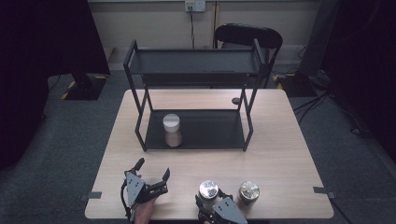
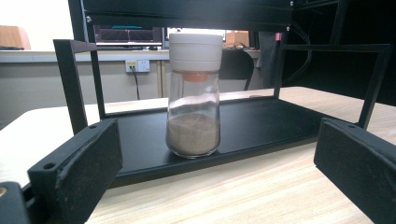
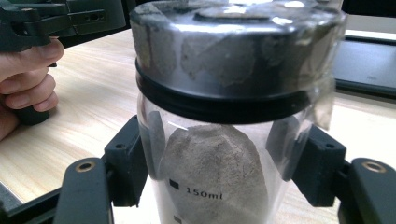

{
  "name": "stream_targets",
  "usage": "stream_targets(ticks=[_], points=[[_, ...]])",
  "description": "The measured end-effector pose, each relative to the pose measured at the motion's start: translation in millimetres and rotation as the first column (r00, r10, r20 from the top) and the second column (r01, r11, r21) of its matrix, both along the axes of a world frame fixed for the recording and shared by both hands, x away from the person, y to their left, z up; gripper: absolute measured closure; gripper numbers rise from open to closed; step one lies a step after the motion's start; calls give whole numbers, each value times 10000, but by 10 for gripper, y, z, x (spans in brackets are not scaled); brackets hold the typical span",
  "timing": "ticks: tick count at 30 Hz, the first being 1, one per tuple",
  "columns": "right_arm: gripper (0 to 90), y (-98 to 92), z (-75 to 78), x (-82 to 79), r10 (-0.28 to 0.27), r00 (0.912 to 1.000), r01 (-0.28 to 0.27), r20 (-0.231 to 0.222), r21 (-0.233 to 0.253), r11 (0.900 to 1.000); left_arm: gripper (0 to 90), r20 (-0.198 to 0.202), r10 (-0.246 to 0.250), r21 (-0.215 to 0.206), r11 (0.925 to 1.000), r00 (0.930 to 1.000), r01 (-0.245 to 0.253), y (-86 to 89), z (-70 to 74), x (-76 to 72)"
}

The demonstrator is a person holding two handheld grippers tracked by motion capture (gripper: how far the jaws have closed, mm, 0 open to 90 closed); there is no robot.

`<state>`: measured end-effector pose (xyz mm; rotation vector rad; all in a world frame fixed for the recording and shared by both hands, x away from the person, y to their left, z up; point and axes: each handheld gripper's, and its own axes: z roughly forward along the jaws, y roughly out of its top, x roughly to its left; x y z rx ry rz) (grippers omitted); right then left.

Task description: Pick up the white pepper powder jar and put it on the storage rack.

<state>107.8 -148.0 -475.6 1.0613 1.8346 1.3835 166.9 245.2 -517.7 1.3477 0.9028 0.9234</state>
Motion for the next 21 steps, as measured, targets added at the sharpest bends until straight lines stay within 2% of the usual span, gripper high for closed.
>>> stream_targets(ticks=[21], points=[[303,28,102,102,259,9996,-259,138,0,9997,4,0,-23,1,10000,10000,23,4,0,2]])
